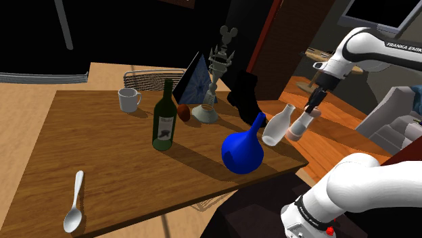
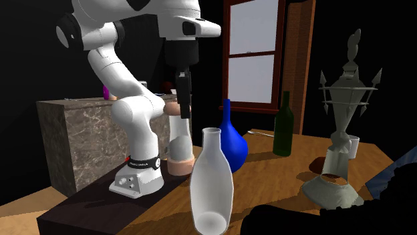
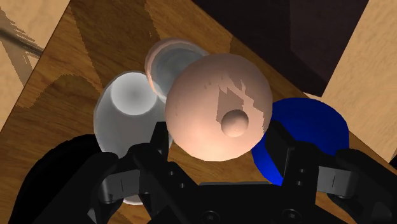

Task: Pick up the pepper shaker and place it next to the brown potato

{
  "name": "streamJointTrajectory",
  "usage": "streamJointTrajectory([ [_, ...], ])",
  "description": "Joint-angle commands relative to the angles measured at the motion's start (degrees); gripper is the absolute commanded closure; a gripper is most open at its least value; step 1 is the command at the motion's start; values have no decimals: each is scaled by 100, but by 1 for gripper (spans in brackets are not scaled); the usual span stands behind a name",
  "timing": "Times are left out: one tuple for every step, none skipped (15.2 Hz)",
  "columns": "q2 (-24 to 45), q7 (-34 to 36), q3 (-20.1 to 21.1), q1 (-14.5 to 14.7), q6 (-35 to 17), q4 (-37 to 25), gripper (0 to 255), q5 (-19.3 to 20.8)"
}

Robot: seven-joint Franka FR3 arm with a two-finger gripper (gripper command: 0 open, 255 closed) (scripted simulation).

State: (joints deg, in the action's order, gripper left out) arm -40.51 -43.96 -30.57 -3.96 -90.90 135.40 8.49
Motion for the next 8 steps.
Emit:
streamJointTrajectory([
  [7,18,36,16,133,-138,255,-30],
  [13,25,53,23,205,-217,255,-45],
  [21,32,69,31,277,-297,255,-60],
  [29,39,84,40,349,-377,255,-74],
  [39,45,99,48,421,-459,255,-89],
  [50,51,113,57,493,-541,255,-103],
  [63,57,127,65,564,-625,255,-118],
  [77,63,140,74,635,-709,255,-132],
])
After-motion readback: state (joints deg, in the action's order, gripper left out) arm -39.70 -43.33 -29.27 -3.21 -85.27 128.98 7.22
